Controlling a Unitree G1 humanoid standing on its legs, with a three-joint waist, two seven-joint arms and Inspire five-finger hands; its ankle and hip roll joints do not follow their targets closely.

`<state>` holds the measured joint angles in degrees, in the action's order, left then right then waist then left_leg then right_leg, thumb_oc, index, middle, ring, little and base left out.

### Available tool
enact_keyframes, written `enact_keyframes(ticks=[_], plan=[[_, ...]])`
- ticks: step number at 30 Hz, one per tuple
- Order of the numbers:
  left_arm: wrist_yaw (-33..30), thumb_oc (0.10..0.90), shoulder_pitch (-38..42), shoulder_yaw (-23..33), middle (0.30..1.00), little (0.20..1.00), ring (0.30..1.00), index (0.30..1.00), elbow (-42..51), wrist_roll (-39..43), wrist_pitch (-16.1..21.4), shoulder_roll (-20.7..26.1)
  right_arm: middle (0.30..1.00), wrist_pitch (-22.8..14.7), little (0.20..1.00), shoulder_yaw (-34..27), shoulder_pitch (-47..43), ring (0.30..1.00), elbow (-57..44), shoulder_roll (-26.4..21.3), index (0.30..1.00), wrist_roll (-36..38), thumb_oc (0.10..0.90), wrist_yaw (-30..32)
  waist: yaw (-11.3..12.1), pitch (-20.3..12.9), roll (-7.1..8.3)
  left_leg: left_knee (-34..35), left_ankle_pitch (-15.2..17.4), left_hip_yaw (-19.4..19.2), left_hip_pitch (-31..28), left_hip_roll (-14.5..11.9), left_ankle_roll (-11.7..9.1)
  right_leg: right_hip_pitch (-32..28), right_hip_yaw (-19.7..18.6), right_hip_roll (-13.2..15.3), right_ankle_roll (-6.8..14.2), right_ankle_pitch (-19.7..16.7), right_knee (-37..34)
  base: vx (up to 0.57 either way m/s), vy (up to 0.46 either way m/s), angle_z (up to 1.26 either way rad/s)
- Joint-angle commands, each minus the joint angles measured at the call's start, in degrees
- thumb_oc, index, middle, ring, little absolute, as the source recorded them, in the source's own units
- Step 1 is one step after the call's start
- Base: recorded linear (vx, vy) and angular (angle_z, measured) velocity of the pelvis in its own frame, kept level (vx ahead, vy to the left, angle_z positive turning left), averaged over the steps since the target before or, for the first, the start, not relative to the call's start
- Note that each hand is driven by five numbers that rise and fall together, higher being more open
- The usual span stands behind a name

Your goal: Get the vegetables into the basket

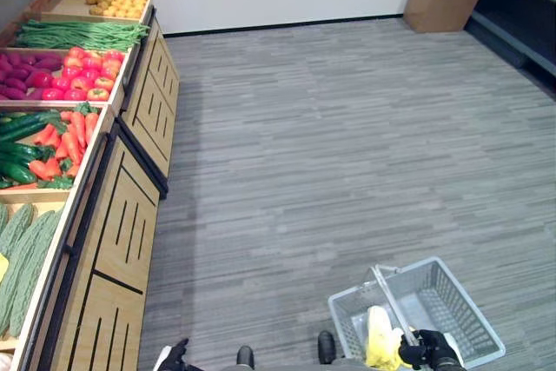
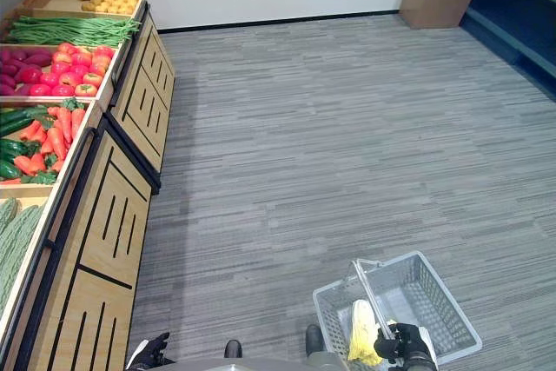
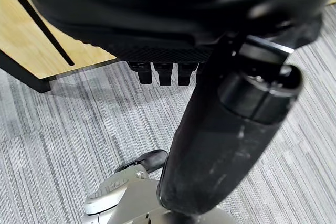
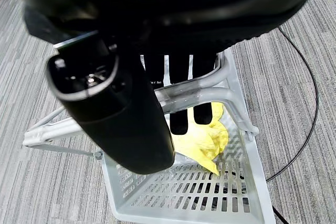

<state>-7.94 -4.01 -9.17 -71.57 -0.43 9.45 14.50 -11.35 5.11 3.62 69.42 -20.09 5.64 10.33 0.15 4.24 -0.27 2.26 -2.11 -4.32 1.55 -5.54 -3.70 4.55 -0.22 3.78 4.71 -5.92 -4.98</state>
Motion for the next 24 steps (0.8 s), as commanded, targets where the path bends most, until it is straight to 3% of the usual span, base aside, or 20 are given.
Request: enact_keyframes(ticks=[1,5,7,10,12,16,20,23,24], plan=[[-0.75,0.9,3.61,0.36,1.0,1.0,1.0,1.0,1.09,3.28,1.42,-0.34,0.3,-3.5,0.3,-0.49,-4.88,0.3,-2.98,-1.17,0.3,3.77,0.4,0.43,0.29,4.05,3.85,-7.36,3.31,-0.75,3.17,-1.38,-1.13,-3.22,0.46,8.77,6.64,2.31,4.49,0.01,0.133,-0.03],[-0.47,0.9,4.44,0.41,1.0,1.0,1.0,1.0,1.13,3.99,1.33,0.02,0.3,-3.27,0.3,-0.7,-5.21,0.3,-3.41,-1.13,0.3,4.18,0.4,0.38,0.38,4.15,4.45,-8.58,4.77,-0.39,4.43,0.34,0.21,-1.92,0.06,10.37,7.72,0.93,6.6,0.02,0.152,0.01],[-0.39,0.9,5.22,-0.41,1.0,1.0,1.0,1.0,1.81,3.43,1.29,0.76,0.3,-3.28,0.3,-0.7,-5.84,0.3,-3.6,-1.06,0.3,4.87,0.4,0.46,0.22,5.21,4.61,-8.83,5.43,0.23,5.08,1.58,1.55,1.15,-1.5,10.96,8.33,-1.61,11.92,-0.02,0.19,0.05],[-0.2,0.9,5.48,-1.01,1.0,1.0,1.0,1.0,3.29,3.08,1.33,1.78,0.3,-3.42,0.3,-0.38,-6.91,0.3,-5.2,-0.94,0.3,5.47,0.4,0.73,0.36,7.15,4.13,-9.5,6.46,0.1,5.04,2.51,3.51,5.84,-1.5,10.72,7.64,-4.22,20.67,-0.01,0.175,0.05],[-0.38,0.9,5.47,-0.77,1.0,1.0,1.0,1.0,3.38,3.17,1.32,1.97,0.3,-3.58,0.3,-0.31,-7.4,0.3,-5.6,-0.4,0.3,6.02,0.4,1.01,0.37,7.8,3.64,-9.55,7.18,0.37,4.05,2.82,4.08,7.49,-1.3,9.91,7.09,-4.22,23.74,0.12,0.133,-0.02],[-0.64,0.9,5.45,-0.19,1.0,1.0,1.0,1.0,2.4,3.5,1.29,1.95,0.3,-3.9,0.3,0.75,-8.34,0.3,-6.25,-0.28,0.3,6.73,0.4,1.12,-0.86,8.75,3.59,-7.55,8.62,0.12,-0.01,3.67,3.92,11.44,0.78,7.9,6.08,-2.27,17.63,0.22,0.045,-0.01],[-1.25,0.9,6.97,-0.67,1.0,1.0,1.0,1.0,1.3,4.45,1.29,0.89,0.3,-4.08,0.3,1.58,-9.47,0.3,-7.17,-0.66,0.3,6.65,0.4,2.13,-3.08,9.78,3.7,-5.76,10.67,2.03,-4.74,3.89,2.94,15.23,-0.88,6.56,7.34,-5.47,7.8,0.29,-0.073,0.05],[-1.41,0.9,7.34,-0.78,1.0,1.0,1.0,1.0,0.68,5.62,1.19,0.06,0.3,-3.8,0.3,1.89,-9.04,0.3,-7.38,-0.92,0.3,6.34,0.4,1.94,-4.16,9.23,3.72,-4.88,11.9,3.72,-8.12,3.56,2.13,16.61,-1.48,5.36,7.5,-6.36,7.69,0.32,-0.162,0.62],[-2.2,0.9,7.61,-0.05,1.0,1.0,1.0,1.0,-0.37,7.67,0.84,-1.26,0.3,-3.8,0.3,2.05,-8.85,0.3,-6.38,-1.56,0.3,6.43,0.4,1.85,-4.28,8.37,3.21,-6.36,11.39,5.42,-8.91,2.27,0.86,15.97,-0.81,4.38,6.11,-5.91,9.28,0.39,-0.357,0.83]])
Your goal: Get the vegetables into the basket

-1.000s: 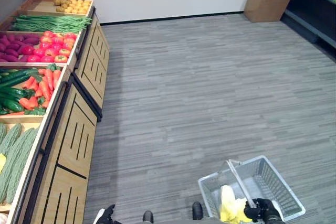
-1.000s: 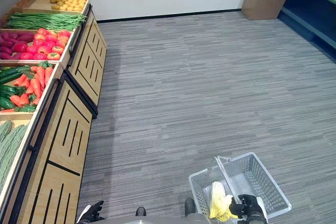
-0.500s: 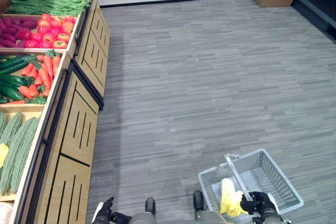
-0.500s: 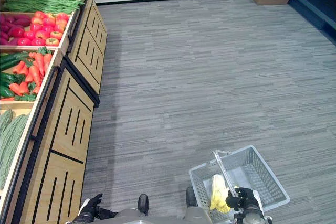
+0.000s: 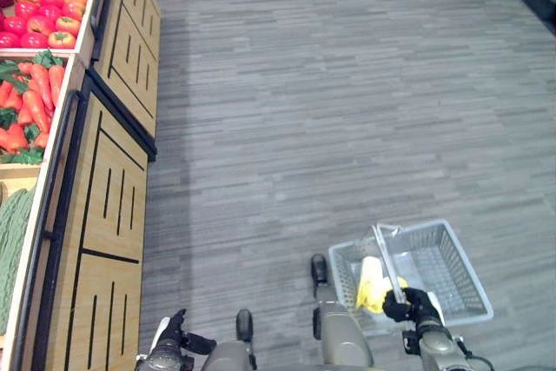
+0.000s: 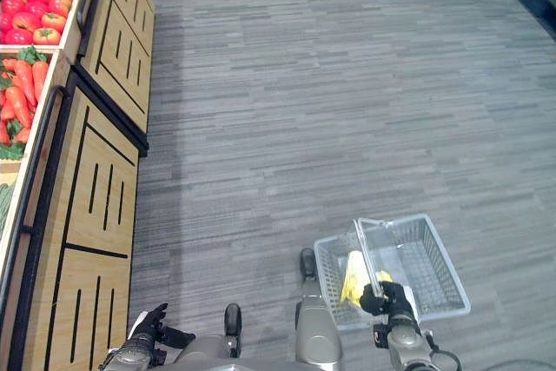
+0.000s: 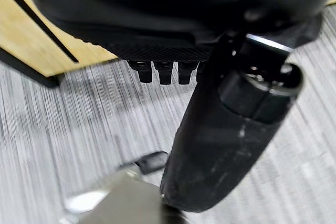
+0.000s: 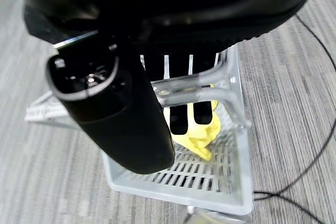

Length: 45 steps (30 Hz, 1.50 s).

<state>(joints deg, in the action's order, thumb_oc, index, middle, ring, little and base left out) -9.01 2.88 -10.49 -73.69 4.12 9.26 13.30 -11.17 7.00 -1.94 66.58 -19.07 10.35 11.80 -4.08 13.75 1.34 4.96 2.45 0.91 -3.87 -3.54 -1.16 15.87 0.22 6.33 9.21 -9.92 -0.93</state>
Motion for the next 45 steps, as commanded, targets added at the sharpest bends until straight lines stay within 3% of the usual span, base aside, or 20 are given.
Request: enact_keyframes(ticks=[1,7,9,10,13,18,19,22,24,29,35,37,38,43,44,45], plan=[[-1.46,0.9,0.52,1.88,1.0,1.0,1.0,1.0,1.44,3.71,0.76,-0.47,0.3,-3.88,0.3,0.22,-3.47,0.3,-3.08,-2.75,0.3,1.7,0.4,0.24,0.09,-1.52,1.25,-9.22,5.75,0.48,-3.77,-0.67,-2.29,4.8,-0.33,1.17,1.04,-1.11,6.38,0.38,-0.369,0.6],[-1.74,0.9,0.98,3.4,1.0,1.0,1.0,1.0,-0.48,5.99,0.21,-1.13,0.3,-4.04,0.3,0.48,-3.52,0.3,-2.72,-4.3,0.3,2.07,0.4,-0.05,-0.6,-2.73,-0.63,-10.88,-1.04,2.46,-2.6,-4.18,-4.56,5.99,1.1,-1.94,-1.75,3.75,11.66,0.19,-0.208,0.23],[-1.93,0.9,2.31,2.56,1.0,1.0,1.0,1.0,0.39,6.03,0.35,-1.2,0.3,-4.13,0.3,0.18,-3.44,0.3,-1.73,-5.08,0.3,2.6,0.4,0.06,-0.55,-2.21,-0.92,-16.49,-6.91,3.11,0.65,-4.64,-5.52,5.2,1.52,-2.58,-3.61,5.98,12.75,0.2,-0.218,0.19],[-1.93,0.9,2.32,2.56,1.0,1.0,1.0,1.0,0.39,6.03,0.35,-1.2,0.3,-4.14,0.3,0.18,-3.46,0.3,-1.71,-5.08,0.3,2.6,0.4,0.05,-0.6,-2.23,-0.92,-16.6,-6.87,3.18,0.76,-4.63,-5.53,5.24,1.57,-2.55,-3.61,6.0,12.78,0.14,-0.181,0.31],[-1.32,0.9,3.83,1.23,1.0,1.0,1.0,1.0,1.49,6.58,0.4,-0.84,0.3,-4.13,0.3,-0.89,-2.29,0.3,-1.08,-5.81,0.3,3.5,0.4,0.16,-0.97,-1.11,-0.84,-21.07,-9.75,0.31,5.07,-5.32,-5.0,3.38,2.26,-2.04,-5.31,8.83,14.01,0.15,-0.146,0.27],[-2.72,0.9,6.17,-0.54,1.0,1.0,1.0,1.0,3.11,6.69,0.82,-1.19,0.3,-3.93,0.3,-2.91,-1.28,0.3,0.26,-6.42,0.3,4.47,0.4,1.28,-0.38,0.72,-1.03,-13.93,-5.75,-4.94,15.89,-3.76,-3.61,-1.78,3.85,0.27,-4.42,11.01,12.01,0.17,-0.041,0.57],[-2.73,0.9,6.16,-0.67,1.0,1.0,1.0,1.0,3.35,6.87,0.91,-1.34,0.3,-4.02,0.3,-2.86,-1.18,0.3,0.1,-6.5,0.3,4.36,0.4,1.42,-0.13,0.76,-0.99,-12.06,-6.47,-5.16,17.43,-3.84,-3.72,-2.63,3.57,0.25,-4.22,11.05,11.39,0.22,0.045,0.75],[-2.93,0.9,6.07,-0.7,1.0,1.0,1.0,1.0,3.15,5.88,1.09,-1.03,0.3,-4.1,0.3,-2.56,-0.85,0.3,0.46,-6.05,0.3,3.81,0.4,1.86,1.75,0.53,-1.49,-5.15,-13.01,-5.1,22.37,-5.38,-5.11,-7.05,2.13,-0.81,-3.72,11.96,8.91,0.3,0.082,-0.06],[-3.35,0.9,5.18,0.22,1.0,1.0,1.0,1.0,2.58,5.96,1.17,-0.69,0.3,-4.16,0.3,-2.56,-0.47,0.3,1.54,-5.53,0.3,3.59,0.4,1.48,3.0,-0.16,-1.08,-2.49,-14.77,-4.59,21.88,-5.78,-5.83,-10.81,0.62,-0.54,-3.09,12.55,7.11,0.38,0.139,-0.49],[-2.66,0.9,3.66,0.6,1.0,1.0,1.0,1.0,1.82,4.25,0.58,0.3,0.3,-3.28,0.3,-3.29,0.24,0.3,2.52,-4.34,0.3,2.77,0.4,0.94,3.74,-2.47,0.23,-2.58,-13.43,-8.08,19.11,-4.21,-3.72,-13.53,-1.35,2.4,-0.9,12.34,7.84,0.32,0.223,-0.54],[-1.76,0.9,4.53,-0.27,1.0,1.0,1.0,1.0,1.74,2.51,0.37,1.69,0.3,-2.3,0.3,-1.44,-0.8,0.3,2.5,-2.61,0.3,1.41,0.4,-0.21,4.34,-3.16,3.43,-6.68,-8.56,-10.1,19.11,-0.54,-0.73,-12.79,-2.67,6.52,1.57,2.43,9.97,0.18,0.19,-0.09],[-1.72,0.9,4.34,-0.69,1.0,1.0,1.0,1.0,3.08,2.46,0.33,2.0,0.3,-2.1,0.3,-1.02,-1.59,0.3,2.2,-2.11,0.3,1.26,0.4,-0.13,4.78,-3.05,3.99,-7.43,-6.87,-10.47,18.97,-0.02,0.19,-11.68,-2.22,7.33,2.0,-0.72,12.49,0.13,0.198,-0.02],[-1.79,0.9,4.53,-0.87,1.0,1.0,1.0,1.0,2.92,2.3,0.36,2.13,0.3,-2.1,0.3,-0.61,-2.78,0.3,2.3,-1.92,0.3,1.0,0.4,-0.14,5.22,-2.54,3.97,-7.53,-5.85,-11.24,18.11,0.26,1.28,-10.04,-0.69,8.08,2.25,-4.62,16.91,0.09,0.157,-0.1],[-1.48,0.9,5.05,-1.18,1.0,1.0,1.0,1.0,2.91,2.43,0.27,2.0,0.3,-2.18,0.3,0.25,-3.8,0.3,1.85,-1.54,0.3,0.75,0.4,-0.04,5.01,-1.83,3.12,-6.06,-4.94,-10.85,15.01,0.61,2.0,-7.19,0.31,7.46,1.75,-5.67,22.01,0.15,0.141,-0.07],[-1.51,0.9,5.18,-0.99,1.0,1.0,1.0,1.0,2.55,2.63,0.36,2.24,0.3,-2.54,0.3,0.55,-4.26,0.3,1.56,-1.32,0.3,1.14,0.4,-0.17,4.31,-1.37,2.74,-4.86,-4.15,-10.37,12.39,0.75,1.86,-2.98,1.44,5.23,0.76,-2.58,20.49,0.22,0.05,0.1],[-1.51,0.9,5.18,-0.98,1.0,1.0,1.0,1.0,2.55,2.63,0.36,2.24,0.3,-2.55,0.3,0.57,-4.27,0.3,1.58,-1.33,0.3,1.15,0.4,-0.17,4.2,-1.24,2.74,-4.84,-4.08,-10.26,12.23,0.77,1.83,-3.13,1.55,5.27,0.74,-2.39,20.63,0.28,0.04,0.03]])
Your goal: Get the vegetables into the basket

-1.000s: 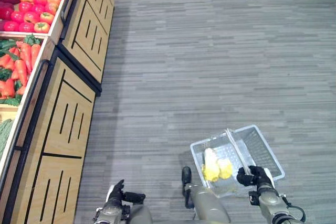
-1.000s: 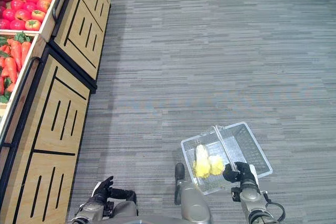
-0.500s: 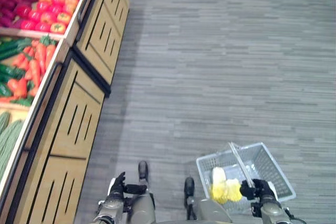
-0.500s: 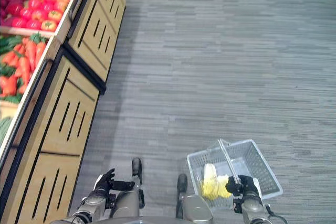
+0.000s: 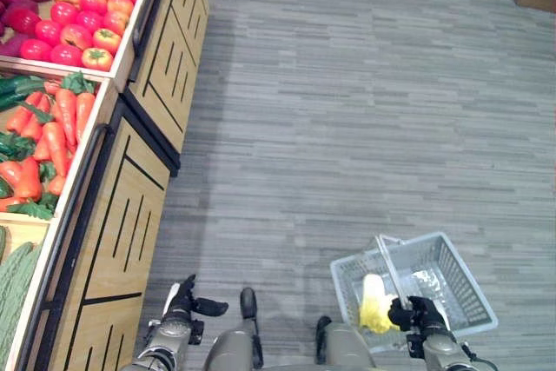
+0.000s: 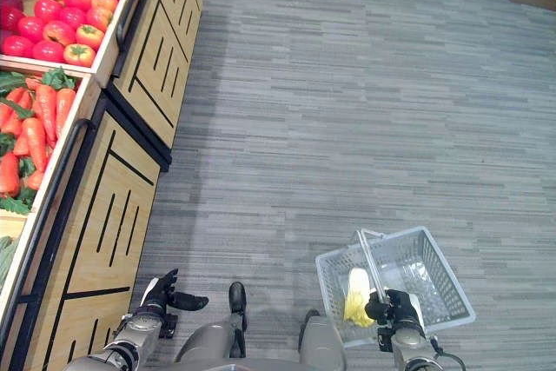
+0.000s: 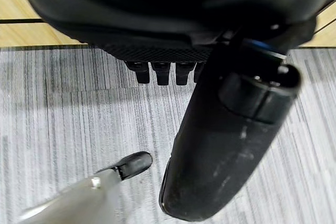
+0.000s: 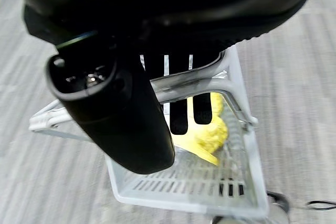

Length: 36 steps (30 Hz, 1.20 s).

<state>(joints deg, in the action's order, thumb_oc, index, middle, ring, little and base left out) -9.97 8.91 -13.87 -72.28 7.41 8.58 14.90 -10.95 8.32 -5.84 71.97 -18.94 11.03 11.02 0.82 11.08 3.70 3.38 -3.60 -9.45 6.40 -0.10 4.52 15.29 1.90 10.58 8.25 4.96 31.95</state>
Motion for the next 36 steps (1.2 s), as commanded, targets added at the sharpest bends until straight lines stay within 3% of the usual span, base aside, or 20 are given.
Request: enact_keyframes(ticks=[1,3,4,8,13,15,16,18,21,22,24,25,26,28,29,31,33,36], plan=[[-0.48,0.9,-0.85,2.43,1.0,1.0,1.0,1.0,0.87,-0.81,1.0,0.69,0.3,-2.85,0.3,-0.74,-0.67,0.3,-3.96,-1.36,0.3,0.59,0.4,0.72,-0.86,1.65,0.41,-3.37,2.46,0.3,1.37,-2.7,-4.01,-1.46,0.33,0.63,1.58,-16.22,-13.69,0.18,-0.045,0.1],[-0.48,0.9,-0.71,2.52,1.0,1.0,1.0,1.0,0.4,-0.9,0.98,0.78,0.3,-3.02,0.3,-0.39,-1.24,0.3,-3.92,-1.25,0.3,0.75,0.4,0.85,-1.61,2.54,0.67,-3.94,4.47,1.42,-0.58,-2.9,-4.71,0.52,1.3,-0.06,1.59,-13.55,-19.11,0.33,-0.109,0.19],[-0.5,0.9,-0.67,2.81,1.0,1.0,1.0,1.0,-0.19,-0.85,0.91,0.68,0.3,-3.08,0.3,-0.04,-1.61,0.3,-4.07,-1.35,0.3,0.71,0.4,1.02,-2.62,2.92,1.23,-4.47,5.95,2.69,-2.34,-2.69,-5.29,2.54,0.01,-0.64,2.1,-13.95,-24.6,0.3,-0.113,0.14],[-0.35,0.9,-0.85,3.83,1.0,1.0,1.0,1.0,-1.45,-0.72,0.86,0.3,0.3,-2.96,0.3,-0.28,-1.12,0.3,-4.03,-1.48,0.3,0.44,0.4,0.91,-4.6,3.33,0.78,-4.5,8.55,5.51,-6.76,-3.26,-6.42,5.68,-1.97,-1.78,3.06,-16.28,-31.57,0.35,-0.119,0.51],[-0.11,0.9,-2.19,5.76,1.0,1.0,1.0,1.0,-3.1,0.6,0.54,-0.73,0.3,-2.45,0.3,-0.94,0.93,0.3,-3.4,-2.23,0.3,-0.6,0.4,0.19,-5.61,1.89,0.51,-4.72,9.99,9.42,-12.41,-3.98,-7.91,5.81,-1.31,-2.23,2.58,-17.31,-29.42,0.35,-0.187,0.74],[-0.15,0.9,-2.83,6.24,1.0,1.0,1.0,1.0,-3.53,1.05,0.38,-1.5,0.3,-2.43,0.3,-0.97,1.33,0.3,-2.69,-2.81,0.3,-0.82,0.4,-0.07,-5.95,1.11,-0.31,-5.39,8.89,10.33,-13.34,-5.44,-8.85,5.2,-0.45,-3.23,1.52,-16.62,-28.19,0.35,-0.29,0.28],[-0.18,0.9,-3.52,6.54,1.0,1.0,1.0,1.0,-3.4,1.72,0.4,-2.12,0.3,-2.45,0.3,-1.17,1.89,0.3,-2.2,-3.5,0.3,-0.98,0.4,-0.42,-6.13,0.3,-1.34,-6.02,6.5,11.17,-13.49,-7.11,-9.79,5.2,0.61,-4.65,0.32,-14.37,-25.3,0.3,-0.285,0.38],[-0.15,0.9,-3.64,6.32,1.0,1.0,1.0,1.0,-3.22,1.67,0.45,-2.2,0.3,-2.53,0.3,-1.25,1.98,0.3,-2.24,-3.91,0.3,-0.89,0.4,-0.44,-6.26,0.24,-1.68,-6.95,5.55,11.68,-12.87,-7.5,-10.16,5.18,0.88,-5.05,-0.19,-13.42,-24.35,0.19,-0.191,0.44],[-0.26,0.9,-2.91,6.47,1.0,1.0,1.0,1.0,-2.41,3.12,0.8,-2.12,0.3,-2.96,0.3,-1.1,2.43,0.3,-3.02,-4.78,0.3,-0.54,0.4,-0.59,-6.4,0.37,-2.35,-11.47,0.9,12.61,-10.93,-7.99,-11.31,4.56,1.41,-5.9,-1.74,-11.03,-23.03,0.19,-0.229,0.21],[-0.31,0.9,-2.75,6.39,1.0,1.0,1.0,1.0,-1.89,3.64,0.95,-2.15,0.3,-2.96,0.3,-1.23,2.61,0.3,-2.91,-5.08,0.3,-0.51,0.4,-0.59,-6.36,0.5,-2.28,-13.84,-0.41,12.06,-10.23,-7.96,-11.61,3.89,1.75,-5.82,-2.35,-10.52,-23.23,0.18,-0.265,0.24],[-0.29,0.9,-2.18,5.45,1.0,1.0,1.0,1.0,-0.68,4.11,1.0,-2.35,0.3,-2.82,0.3,-1.95,3.41,0.3,-2.39,-5.79,0.3,-0.16,0.4,-0.29,-6.41,0.99,-2.3,-16.84,-3.34,6.94,-7.13,-9.96,-11.55,1.41,3.55,-5.27,-3.44,-8.86,-23.76,0.13,-0.207,0.48],[-0.29,0.9,-2.18,5.45,1.0,1.0,1.0,1.0,-0.68,4.11,1.0,-2.35,0.3,-2.82,0.3,-1.95,3.41,0.3,-2.39,-5.79,0.3,-0.16,0.4,-0.3,-6.41,1.0,-2.3,-16.85,-3.33,6.94,-7.14,-9.97,-11.55,1.4,3.55,-5.28,-3.44,-8.86,-23.76,0.14,-0.17,0.62],[-0.23,0.9,-0.98,4.12,1.0,1.0,1.0,1.0,0.15,3.99,1.13,-2.68,0.3,-2.76,0.3,-3.21,3.87,0.3,-1.25,-6.23,0.3,0.8,0.4,0.38,-6.22,1.84,-2.4,-15.64,-2.67,2.14,-3.77,-10.57,-10.98,-1.03,5.19,-4.49,-3.72,-7.54,-24.38,0.13,-0.147,0.51],[-0.24,0.9,-0.62,3.43,1.0,1.0,1.0,1.0,0.6,3.78,1.12,-3.03,0.3,-2.65,0.3,-3.89,4.07,0.3,-0.83,-6.54,0.3,1.34,0.4,0.64,-6.14,2.06,-2.59,-14.52,-1.34,0.41,-1.51,-9.71,-10.52,-2.23,5.88,-4.07,-3.59,-7.06,-24.95,0.14,-0.13,0.61],[-0.48,0.9,-0.21,2.97,1.0,1.0,1.0,1.0,0.95,4.04,1.14,-3.48,0.3,-2.44,0.3,-4.45,4.06,0.3,-0.09,-6.77,0.3,1.63,0.4,0.82,-5.75,2.14,-2.65,-11.92,1.29,-0.88,3.32,-6.4,-9.52,-3.59,6.3,-3.92,-3.19,-6.46,-25.59,0.18,-0.093,0.81],[-0.64,0.9,-0.06,2.99,1.0,1.0,1.0,1.0,1.0,4.35,1.08,-3.52,0.3,-2.28,0.3,-4.03,4.06,0.3,-0.1,-6.58,0.3,1.2,0.4,1.22,-5.09,2.12,-2.84,-8.96,-0.46,-2.0,6.91,-4.7,-9.29,-5.44,5.99,-5.07,-3.14,-5.52,-25.91,0.25,-0.088,0.57],[-0.62,0.9,-0.28,3.08,1.0,1.0,1.0,1.0,0.81,4.09,1.18,-3.35,0.3,-2.22,0.3,-3.63,4.24,0.3,0.32,-6.06,0.3,1.06,0.4,1.33,-3.9,2.18,-3.11,-5.68,-5.14,-3.53,10.32,-5.34,-9.8,-8.52,5.31,-6.86,-3.39,-4.38,-26.77,0.31,-0.026,-0.03],[-0.53,0.9,-1.9,3.68,1.0,1.0,1.0,1.0,0.62,3.84,1.33,-3.0,0.3,-2.5,0.3,-3.25,4.92,0.3,0.54,-5.59,0.3,0.67,0.4,1.08,-1.68,1.98,-2.65,-1.87,-8.33,-3.27,11.46,-5.91,-10.28,-13.2,3.38,-8.38,-3.49,-2.24,-27.41,0.34,0.026,-0.34]])
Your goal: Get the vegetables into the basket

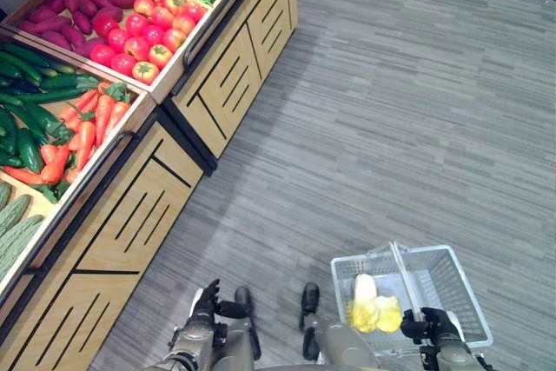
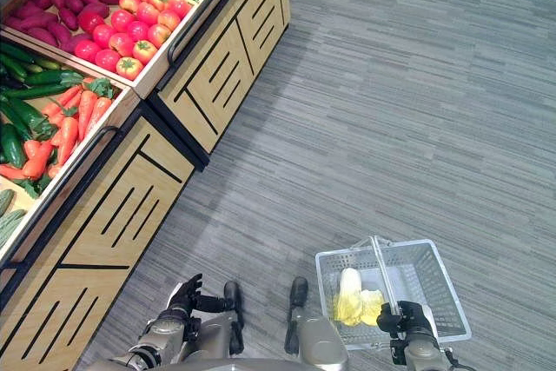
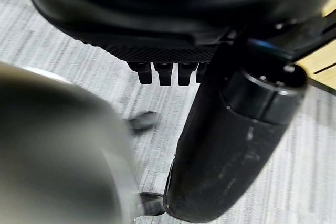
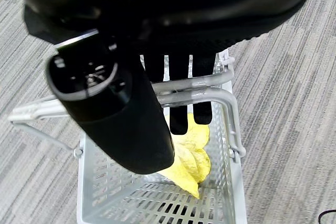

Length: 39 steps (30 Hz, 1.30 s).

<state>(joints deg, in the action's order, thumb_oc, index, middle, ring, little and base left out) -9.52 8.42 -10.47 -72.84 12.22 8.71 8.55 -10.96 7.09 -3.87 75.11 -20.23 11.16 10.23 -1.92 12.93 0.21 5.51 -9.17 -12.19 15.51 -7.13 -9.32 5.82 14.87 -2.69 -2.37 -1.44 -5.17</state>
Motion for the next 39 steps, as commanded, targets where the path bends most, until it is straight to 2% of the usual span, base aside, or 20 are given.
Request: enact_keyframes(ticks=[1,3,7,11,16,19,20,21,22,25,26,27,28,30,31,33,35,36,38,39], plan=[[-0.97,0.9,-1.45,0.27,1.0,1.0,1.0,1.0,1.19,-0.98,1.2,3.38,0.3,-2.5,0.3,-2.01,2.98,0.3,-2.61,-4.28,0.3,0.55,0.4,1.87,1.1,0.22,0.94,-3.94,-2.75,-0.6,2.15,1.18,3.56,-3.89,-9.63,4.96,7.15,4.21,9.7,0.39,0.088,-0.62],[-0.77,0.9,-2.87,1.01,1.0,1.0,1.0,1.0,0.12,-2.25,0.8,3.85,0.3,-2.48,0.3,-1.94,3.7,0.3,-2.46,-3.59,0.3,0.0,0.4,1.73,1.94,-0.66,1.89,-1.78,-3.52,-0.72,0.46,1.17,4.68,-6.06,-11.3,4.6,7.77,5.84,9.83,0.43,0.139,-0.74],[-1.08,0.9,-2.81,0.82,1.0,1.0,1.0,1.0,0.1,-2.83,1.03,4.27,0.3,-2.54,0.3,-1.53,4.12,0.3,-2.84,-2.85,0.3,-0.09,0.4,1.55,2.23,-1.2,3.27,-0.75,-2.88,-2.52,-0.46,1.75,5.43,-6.28,-11.49,5.91,8.49,5.34,9.11,0.2,0.113,-0.47],[-1.68,0.9,-1.29,0.33,1.0,1.0,1.0,1.0,0.78,-1.94,1.29,5.2,0.3,-2.03,0.3,0.24,2.0,0.3,-2.38,-1.45,0.3,-0.08,0.4,1.61,2.85,-1.18,5.61,-0.51,-1.42,-3.31,-0.14,2.82,6.48,-4.77,-11.78,7.98,10.43,2.17,8.96,0.15,0.145,-0.06],[-1.86,0.9,-0.51,-0.09,1.0,1.0,1.0,1.0,0.83,-1.98,1.12,5.7,0.3,-1.77,0.3,1.15,0.68,0.3,-2.26,-0.63,0.3,0.08,0.4,1.4,3.47,-0.83,7.12,-0.51,0.09,-3.27,-0.63,3.94,7.4,-3.73,-11.27,9.08,11.78,-0.97,11.93,0.1,0.083,0.24],[-1.78,0.9,-0.53,0.42,1.0,1.0,1.0,1.0,0.67,-1.93,0.85,6.43,0.3,-1.61,0.3,1.77,-0.61,0.3,-2.0,-0.2,0.3,-0.42,0.4,1.17,4.12,-0.1,8.25,-0.51,2.58,-2.53,-3.35,5.17,9.15,-0.62,-10.97,10.23,13.76,-7.35,21.82,0.09,0.056,0.06],[-1.78,0.9,-0.51,0.42,1.0,1.0,1.0,1.0,0.66,-1.93,0.84,6.42,0.3,-1.61,0.3,1.76,-0.63,0.3,-1.99,-0.21,0.3,-0.42,0.4,1.17,4.2,-0.2,8.15,-0.51,2.5,-2.57,-3.2,5.01,9.11,-0.49,-11.02,10.08,13.71,-7.54,21.68,0.12,0.026,0.1],[-1.7,0.9,-0.67,0.33,1.0,1.0,1.0,1.0,1.09,-1.59,0.86,6.58,0.3,-1.63,0.3,1.81,-0.93,0.3,-2.14,-0.18,0.3,-0.34,0.4,1.17,4.16,0.4,7.82,-0.51,3.48,-1.38,-4.92,5.13,9.62,1.54,-11.81,9.9,13.69,-10.17,25.83,0.12,0.026,0.18],[-1.62,0.9,-0.66,0.19,1.0,1.0,1.0,1.0,1.1,-1.57,0.83,6.68,0.3,-1.66,0.3,1.86,-1.19,0.3,-2.24,-0.17,0.3,-0.26,0.4,1.12,4.04,0.81,7.52,-0.51,3.85,-0.79,-5.67,4.96,9.7,3.02,-12.2,9.78,13.39,-10.82,27.07,0.16,0.028,0.21],[-1.28,0.9,-0.56,0.09,1.0,1.0,1.0,1.0,0.57,-1.39,0.93,6.98,0.3,-1.85,0.3,2.22,-1.66,0.3,-2.41,-0.18,0.3,-0.14,0.4,1.04,3.56,1.77,6.44,-0.51,4.59,1.33,-7.42,4.26,9.23,8.17,-13.19,9.22,11.87,-9.01,25.77,0.14,-0.039,0.47],[-1.28,0.9,-0.56,0.1,1.0,1.0,1.0,1.0,0.57,-1.38,0.94,6.97,0.3,-1.85,0.3,2.23,-1.67,0.3,-2.4,-0.19,0.3,-0.14,0.4,1.04,3.39,1.89,6.46,-0.51,4.66,1.5,-7.57,4.34,9.21,8.02,-13.03,9.32,11.86,-8.77,25.95,0.28,-0.141,0.47],[-1.36,0.9,-0.16,0.0,1.0,1.0,1.0,1.0,0.22,-1.19,1.03,6.93,0.3,-1.94,0.3,2.46,-1.97,0.3,-2.33,-0.16,0.3,0.21,0.4,1.08,2.87,2.5,5.66,-0.56,5.24,3.68,-8.77,4.02,8.53,11.61,-14.49,9.03,11.34,-6.74,20.75,0.3,-0.153,0.52],[-1.38,0.9,0.03,-0.07,1.0,1.0,1.0,1.0,0.2,-1.13,1.19,6.9,0.3,-2.0,0.3,2.43,-2.09,0.3,-2.35,-0.19,0.3,0.44,0.4,1.08,2.01,3.21,5.34,-0.67,6.06,5.36,-9.83,4.13,8.12,11.67,-15.02,9.33,11.4,-6.19,17.91,0.37,-0.19,0.65],[-1.62,0.9,0.41,-0.09,1.0,1.0,1.0,1.0,-0.27,-1.2,1.28,6.85,0.3,-2.01,0.3,2.4,-2.12,0.3,-2.27,-0.22,0.3,0.58,0.4,1.18,1.26,3.72,5.13,-0.98,6.74,7.84,-10.76,4.31,7.57,13.22,-18.31,9.46,11.77,-6.79,12.78,0.21,-0.122,0.93],[-1.62,0.9,0.41,-0.09,1.0,1.0,1.0,1.0,-0.29,-1.2,1.29,6.81,0.3,-2.01,0.3,2.41,-2.11,0.3,-2.26,-0.25,0.3,0.58,0.4,1.18,1.1,3.9,4.96,-1.03,6.91,8.04,-10.98,4.2,7.54,12.85,-18.06,9.41,11.76,-6.66,12.72,0.28,-0.187,1.08],[-1.79,0.9,0.73,-0.13,1.0,1.0,1.0,1.0,-0.81,-1.17,1.44,6.95,0.3,-1.93,0.3,1.74,-1.27,0.3,-2.3,-0.68,0.3,0.59,0.4,1.06,-0.03,4.4,4.51,-2.6,9.25,13.89,-12.49,4.24,6.93,15.3,-22.32,10.81,12.97,-8.55,8.33,0.34,-0.258,1.02],[-1.76,0.9,0.57,-0.04,1.0,1.0,1.0,1.0,-1.12,-1.24,1.37,6.95,0.3,-1.82,0.3,1.1,-0.59,0.3,-2.46,-1.04,0.3,0.42,0.4,1.0,-0.6,4.78,4.5,-4.48,11.0,17.78,-13.12,4.54,6.66,15.45,-23.99,11.21,13.67,-9.26,8.24,0.28,-0.316,1.45],[-1.86,0.9,0.24,0.47,1.0,1.0,1.0,1.0,-1.46,-1.02,1.22,6.99,0.3,-1.65,0.3,1.03,-0.37,0.3,-2.56,-1.22,0.3,0.28,0.4,0.82,-0.74,4.86,4.7,-5.81,11.98,19.83,-13.3,4.62,6.51,15.66,-24.17,10.97,13.99,-9.57,10.22,0.22,-0.35,1.76],[-1.72,0.9,-0.36,1.35,1.0,1.0,1.0,1.0,-2.41,-0.83,0.94,6.9,0.3,-1.58,0.3,0.87,-0.24,0.3,-2.15,-1.42,0.3,-0.15,0.4,0.76,-0.38,4.17,5.15,-6.34,12.23,21.57,-13.88,4.24,5.88,13.66,-22.76,11.03,13.33,-8.07,10.0,0.18,-0.415,1.29],[-1.63,0.9,-1.38,2.86,1.0,1.0,1.0,1.0,-3.09,0.61,0.83,6.24,0.3,-1.63,0.3,1.32,-0.26,0.3,-2.1,-1.67,0.3,-0.54,0.4,0.38,-0.46,3.04,4.78,-5.61,11.59,22.29,-14.21,2.52,5.17,12.55,-21.67,10.04,12.79,-7.86,8.94,0.15,-0.475,0.96]])
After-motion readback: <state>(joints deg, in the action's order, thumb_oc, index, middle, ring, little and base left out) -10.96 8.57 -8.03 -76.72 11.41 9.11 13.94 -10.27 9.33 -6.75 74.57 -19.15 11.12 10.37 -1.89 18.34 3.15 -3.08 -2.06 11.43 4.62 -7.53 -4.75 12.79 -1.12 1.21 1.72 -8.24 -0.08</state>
